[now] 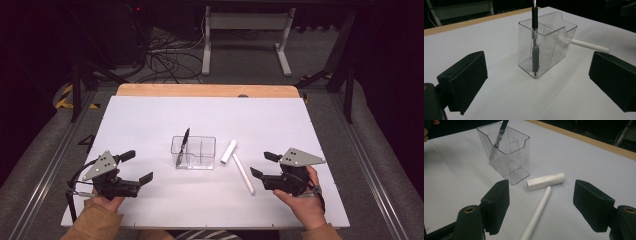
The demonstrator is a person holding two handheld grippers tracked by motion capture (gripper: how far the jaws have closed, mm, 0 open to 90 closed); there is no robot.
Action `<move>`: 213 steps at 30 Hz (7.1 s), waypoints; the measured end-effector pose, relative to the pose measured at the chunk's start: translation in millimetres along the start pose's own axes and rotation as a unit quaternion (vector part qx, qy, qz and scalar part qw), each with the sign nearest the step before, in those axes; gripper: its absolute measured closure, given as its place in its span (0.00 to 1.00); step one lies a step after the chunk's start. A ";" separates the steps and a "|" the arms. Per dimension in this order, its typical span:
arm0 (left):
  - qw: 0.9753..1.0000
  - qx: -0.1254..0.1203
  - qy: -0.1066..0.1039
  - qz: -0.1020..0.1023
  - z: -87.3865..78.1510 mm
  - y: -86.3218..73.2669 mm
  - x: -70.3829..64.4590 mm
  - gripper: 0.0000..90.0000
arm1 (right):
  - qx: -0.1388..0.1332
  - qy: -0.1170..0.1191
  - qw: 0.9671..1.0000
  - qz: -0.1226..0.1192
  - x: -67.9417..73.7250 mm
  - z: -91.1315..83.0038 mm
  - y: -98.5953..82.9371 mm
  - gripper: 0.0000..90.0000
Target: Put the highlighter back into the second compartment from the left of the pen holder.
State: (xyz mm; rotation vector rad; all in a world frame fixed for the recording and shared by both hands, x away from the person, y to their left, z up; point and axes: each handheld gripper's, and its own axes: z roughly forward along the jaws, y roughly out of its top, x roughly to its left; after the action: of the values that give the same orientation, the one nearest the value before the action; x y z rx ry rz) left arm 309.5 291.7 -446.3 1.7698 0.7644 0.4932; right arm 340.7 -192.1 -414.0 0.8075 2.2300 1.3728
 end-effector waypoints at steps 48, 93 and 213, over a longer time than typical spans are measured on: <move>1.000 -0.005 0.002 -0.018 -0.6 -4.2 3.5 0.04 | 0.206 -0.015 0.975 0.079 -9.8 62.1 35.8 0.43; 1.000 0.000 0.010 -0.012 -4.1 -6.3 2.0 0.04 | 0.412 -0.058 0.897 0.151 -13.4 131.4 41.9 0.72; 1.000 -0.003 0.008 -0.007 -1.1 -5.6 0.6 0.04 | -0.009 0.070 0.997 0.028 24.1 63.6 100.3 0.88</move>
State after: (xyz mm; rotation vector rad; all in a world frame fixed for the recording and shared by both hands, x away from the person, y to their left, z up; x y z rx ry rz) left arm 307.7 293.9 -451.3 1.7554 0.7849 0.5006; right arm 387.3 -98.6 -352.7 0.7943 2.3118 1.5177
